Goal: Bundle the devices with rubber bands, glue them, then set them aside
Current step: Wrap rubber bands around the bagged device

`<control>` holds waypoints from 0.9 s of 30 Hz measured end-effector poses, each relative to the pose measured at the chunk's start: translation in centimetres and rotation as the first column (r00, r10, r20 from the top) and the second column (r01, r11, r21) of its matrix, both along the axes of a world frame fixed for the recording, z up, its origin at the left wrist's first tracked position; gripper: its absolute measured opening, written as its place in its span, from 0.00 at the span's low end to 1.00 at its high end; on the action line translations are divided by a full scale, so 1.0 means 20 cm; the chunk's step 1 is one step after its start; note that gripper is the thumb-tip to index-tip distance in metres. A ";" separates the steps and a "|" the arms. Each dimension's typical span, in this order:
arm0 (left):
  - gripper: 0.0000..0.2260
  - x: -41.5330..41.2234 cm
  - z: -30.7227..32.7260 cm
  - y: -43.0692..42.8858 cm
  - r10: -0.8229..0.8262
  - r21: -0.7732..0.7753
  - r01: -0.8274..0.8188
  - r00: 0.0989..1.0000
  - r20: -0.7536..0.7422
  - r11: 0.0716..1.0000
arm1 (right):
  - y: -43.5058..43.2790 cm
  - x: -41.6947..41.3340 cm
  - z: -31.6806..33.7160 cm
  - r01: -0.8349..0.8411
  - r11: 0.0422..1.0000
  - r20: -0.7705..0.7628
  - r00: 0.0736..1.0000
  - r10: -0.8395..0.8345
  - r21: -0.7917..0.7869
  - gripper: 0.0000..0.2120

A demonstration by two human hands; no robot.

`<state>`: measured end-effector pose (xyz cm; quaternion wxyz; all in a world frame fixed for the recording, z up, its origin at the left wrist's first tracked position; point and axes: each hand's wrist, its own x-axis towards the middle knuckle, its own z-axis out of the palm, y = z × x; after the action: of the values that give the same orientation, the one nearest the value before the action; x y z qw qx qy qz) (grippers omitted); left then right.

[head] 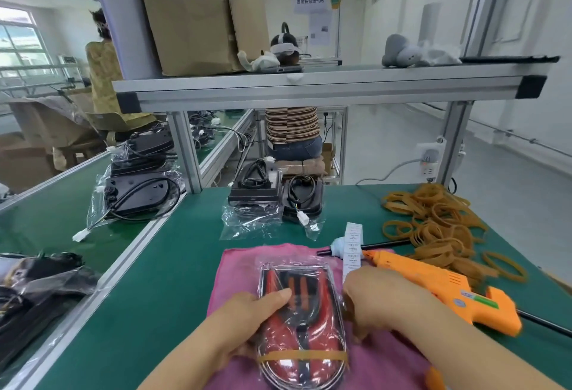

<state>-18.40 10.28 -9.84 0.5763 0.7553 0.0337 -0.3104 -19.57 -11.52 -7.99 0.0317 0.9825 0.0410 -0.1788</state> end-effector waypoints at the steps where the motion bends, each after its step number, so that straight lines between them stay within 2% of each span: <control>1: 0.22 0.01 0.01 0.00 -0.027 0.078 0.023 0.999 0.045 0.997 | 0.00 0.00 -0.02 -0.008 1.000 0.008 1.000 0.008 -0.017 0.18; 4: 0.24 0.04 0.05 0.01 -0.165 0.388 0.090 0.973 0.164 0.917 | -0.03 -0.01 -0.02 -0.029 0.999 0.052 0.998 0.028 0.022 0.08; 7: 0.25 0.06 0.07 0.02 -0.325 0.607 0.117 0.913 0.245 0.786 | -0.06 -0.01 0.00 -0.053 0.998 0.035 0.998 0.052 0.038 0.06; 10: 0.25 0.06 0.06 0.02 -0.379 0.688 0.079 0.877 0.297 0.721 | -0.06 0.00 -0.02 -0.082 0.997 -0.008 0.997 0.082 -0.001 0.07; 13: 0.24 0.05 0.05 0.02 -0.377 0.704 -0.003 0.843 0.384 0.710 | -0.07 0.00 -0.04 -0.088 0.996 0.045 0.995 0.087 0.032 0.10; 14: 0.25 0.04 0.05 0.02 -0.378 0.718 -0.036 0.831 0.408 0.695 | -0.08 0.00 -0.03 -0.077 0.995 0.051 0.996 0.074 0.064 0.11; 17: 0.29 0.02 0.08 0.01 -0.382 0.763 -0.188 0.777 0.500 0.618 | -0.13 0.00 0.05 0.021 0.963 0.024 0.999 -0.028 0.270 0.04; 18: 0.28 0.02 0.10 0.01 -0.377 0.740 -0.241 0.737 0.561 0.628 | -0.14 0.00 0.09 0.025 0.945 0.045 0.998 -0.042 0.326 0.03; 20: 0.22 0.02 0.13 -0.01 -0.352 0.611 -0.285 0.610 0.710 0.739 | -0.14 0.01 0.19 0.006 0.907 0.127 0.990 -0.065 0.421 0.02; 22: 0.14 0.00 0.16 -0.05 -0.255 0.382 -0.235 0.434 0.864 0.894 | -0.11 0.02 0.28 -0.055 0.865 0.206 0.977 -0.057 0.499 0.03; 24: 0.11 0.00 0.20 -0.10 -0.146 0.199 -0.136 0.325 0.934 0.971 | -0.04 0.03 0.34 -0.133 0.844 0.237 0.971 0.007 0.519 0.08; 25: 0.12 0.00 0.22 -0.13 -0.111 0.146 -0.083 0.328 0.938 0.986 | 0.00 0.03 0.36 -0.164 0.841 0.240 0.970 0.042 0.516 0.08; 27: 0.17 0.01 0.25 -0.18 -0.060 0.067 -0.002 0.433 0.900 0.998 | 0.07 0.04 0.39 -0.238 0.834 0.279 0.954 0.106 0.498 0.07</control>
<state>-18.20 6.70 -4.85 0.4782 0.8213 -0.2823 0.1306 -18.78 -10.11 -0.15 -0.2178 0.9598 0.1731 -0.0371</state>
